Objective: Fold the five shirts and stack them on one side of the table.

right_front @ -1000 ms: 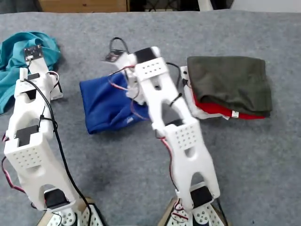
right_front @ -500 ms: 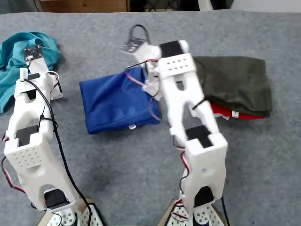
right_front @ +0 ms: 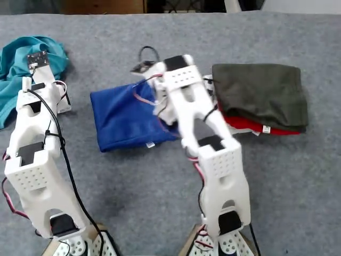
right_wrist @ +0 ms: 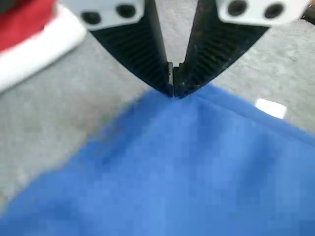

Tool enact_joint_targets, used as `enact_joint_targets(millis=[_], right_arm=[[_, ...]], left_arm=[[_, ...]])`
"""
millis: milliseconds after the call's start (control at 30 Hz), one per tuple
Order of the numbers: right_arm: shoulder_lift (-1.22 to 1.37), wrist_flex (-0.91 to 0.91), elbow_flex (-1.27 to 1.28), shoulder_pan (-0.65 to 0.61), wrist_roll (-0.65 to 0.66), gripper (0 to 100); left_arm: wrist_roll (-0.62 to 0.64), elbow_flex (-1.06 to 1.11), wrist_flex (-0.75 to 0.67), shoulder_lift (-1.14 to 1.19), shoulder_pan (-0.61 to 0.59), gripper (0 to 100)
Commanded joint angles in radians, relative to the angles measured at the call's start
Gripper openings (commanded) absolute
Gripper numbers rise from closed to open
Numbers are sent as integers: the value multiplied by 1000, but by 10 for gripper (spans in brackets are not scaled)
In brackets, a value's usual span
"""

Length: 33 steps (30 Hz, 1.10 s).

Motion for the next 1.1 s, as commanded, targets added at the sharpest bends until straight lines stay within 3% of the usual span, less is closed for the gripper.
enact_joint_targets(millis=[0, 267, 467, 767, 1067], right_arm=[[-4, 14, -28, 74, -5, 15], [-111, 17, -179, 60, 28, 15], [-107, -80, -352, 14, 23, 15], [133, -311, -476, -78, 25, 15], [387, -328, -679, 44, 23, 15]], left_arm=[[0, -35, 6, 0, -15, 30], [-5, -50, 17, -26, -10, 29], [0, -223, 287, -201, 47, 29], [0, -225, 259, -91, 200, 29], [-6, -240, 144, 147, 234, 30]])
